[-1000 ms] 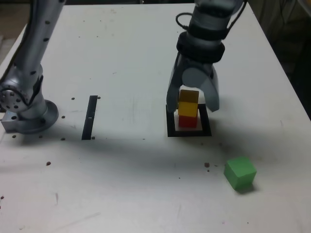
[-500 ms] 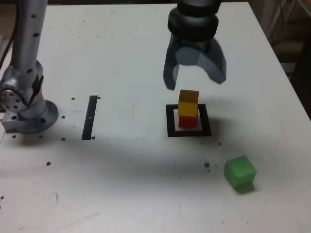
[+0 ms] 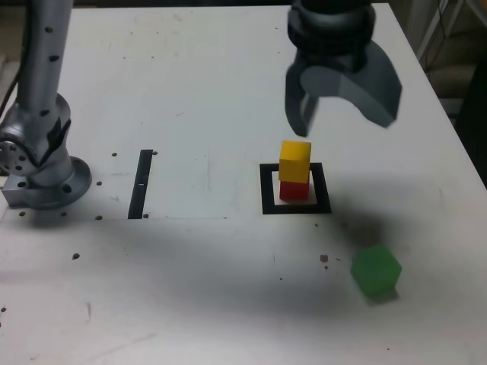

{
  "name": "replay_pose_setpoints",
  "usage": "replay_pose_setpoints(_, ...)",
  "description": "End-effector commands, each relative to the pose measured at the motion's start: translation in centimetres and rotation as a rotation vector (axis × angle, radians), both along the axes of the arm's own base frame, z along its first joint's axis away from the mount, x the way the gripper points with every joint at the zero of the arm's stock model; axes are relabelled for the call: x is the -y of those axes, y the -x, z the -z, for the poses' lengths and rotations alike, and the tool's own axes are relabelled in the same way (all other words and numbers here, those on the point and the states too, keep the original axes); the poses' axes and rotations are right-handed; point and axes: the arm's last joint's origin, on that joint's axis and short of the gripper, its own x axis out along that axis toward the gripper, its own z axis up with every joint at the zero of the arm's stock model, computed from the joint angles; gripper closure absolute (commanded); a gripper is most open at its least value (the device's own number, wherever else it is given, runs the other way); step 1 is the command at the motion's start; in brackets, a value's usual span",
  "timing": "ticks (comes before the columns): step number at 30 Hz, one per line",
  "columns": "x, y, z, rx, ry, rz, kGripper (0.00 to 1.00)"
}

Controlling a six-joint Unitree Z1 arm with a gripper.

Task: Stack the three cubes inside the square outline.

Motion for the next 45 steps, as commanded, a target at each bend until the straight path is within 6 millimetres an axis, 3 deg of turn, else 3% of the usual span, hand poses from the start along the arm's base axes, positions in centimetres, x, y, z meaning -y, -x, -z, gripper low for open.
replay_pose_setpoints(1, 0.8, -0.4, 0.1, 0.003, -0.001, 0.028, 0.01)
replay_pose_setpoints(7, 3.7, -1.4, 0.3, 0.024, -0.006, 0.132, 0.01)
replay_pose_setpoints(16, 6.5, -1.6, 1.3, 0.008, -0.015, 0.266, 0.01)
replay_pose_setpoints(30, 7.7, -1.7, 2.4, -0.045, -0.071, 0.591, 0.01)
replay_pose_setpoints(45, 11.4, -2.5, 4.2, -0.059, -0.089, 0.744, 0.00)
